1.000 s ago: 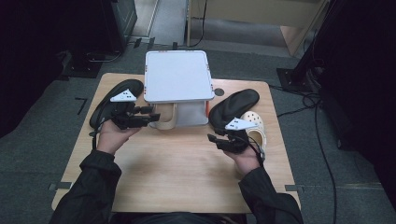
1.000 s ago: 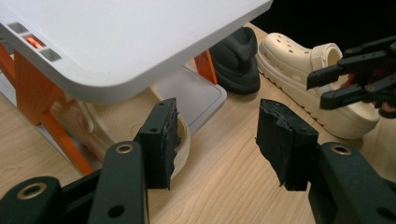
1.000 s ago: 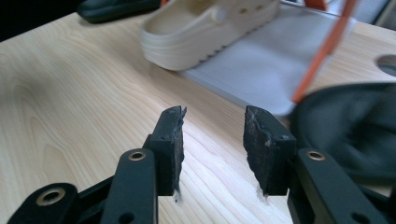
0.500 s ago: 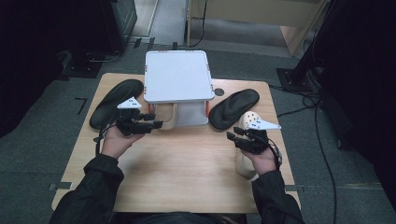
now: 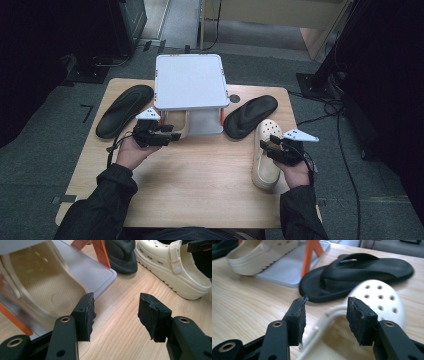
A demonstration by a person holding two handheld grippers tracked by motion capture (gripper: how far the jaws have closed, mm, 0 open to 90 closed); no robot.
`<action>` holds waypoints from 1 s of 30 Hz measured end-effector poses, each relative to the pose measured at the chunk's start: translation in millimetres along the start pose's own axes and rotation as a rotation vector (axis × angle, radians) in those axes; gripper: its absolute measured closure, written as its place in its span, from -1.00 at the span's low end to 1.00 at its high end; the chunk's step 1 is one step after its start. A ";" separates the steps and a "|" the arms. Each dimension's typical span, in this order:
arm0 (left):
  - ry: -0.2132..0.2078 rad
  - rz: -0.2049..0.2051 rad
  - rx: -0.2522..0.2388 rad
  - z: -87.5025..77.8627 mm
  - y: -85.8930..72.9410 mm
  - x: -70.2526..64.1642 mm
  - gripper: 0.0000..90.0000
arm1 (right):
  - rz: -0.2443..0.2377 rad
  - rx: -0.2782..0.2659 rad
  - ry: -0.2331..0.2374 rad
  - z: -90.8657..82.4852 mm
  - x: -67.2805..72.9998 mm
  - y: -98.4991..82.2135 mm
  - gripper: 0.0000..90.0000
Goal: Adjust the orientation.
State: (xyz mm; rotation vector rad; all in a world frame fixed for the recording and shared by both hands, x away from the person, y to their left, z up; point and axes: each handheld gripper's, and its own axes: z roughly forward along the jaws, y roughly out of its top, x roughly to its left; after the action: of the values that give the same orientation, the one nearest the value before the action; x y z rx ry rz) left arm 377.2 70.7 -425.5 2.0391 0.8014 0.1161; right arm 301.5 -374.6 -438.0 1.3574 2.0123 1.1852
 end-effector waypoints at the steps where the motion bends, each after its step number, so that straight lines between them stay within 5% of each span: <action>1: -0.001 0.001 0.005 1.2 -0.3 0.3 0.04 | 0.003 -0.003 -0.014 -1.5 -2.0 -0.9 0.11; 8: -0.012 0.000 0.019 4.5 -1.8 3.0 0.05 | 0.043 -0.029 -0.048 -14.9 -17.6 -5.2 0.10; 16: -0.018 -0.009 0.017 4.3 -2.4 4.8 0.05 | 0.062 0.076 -0.090 -1.0 -37.8 -19.0 0.10; 23: -0.010 -0.008 0.010 2.3 -2.1 6.4 0.05 | 0.047 0.110 -0.153 8.5 -43.2 -23.4 0.27; 30: 0.001 -0.014 0.000 -0.7 -1.7 8.9 0.06 | 0.031 0.113 -0.167 7.4 -41.5 -21.2 0.43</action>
State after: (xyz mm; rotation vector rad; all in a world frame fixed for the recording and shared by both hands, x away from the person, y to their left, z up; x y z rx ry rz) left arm 383.1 77.0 -428.3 2.0333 0.8156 0.1095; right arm 313.3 -412.2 -464.0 1.4941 1.9716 0.9495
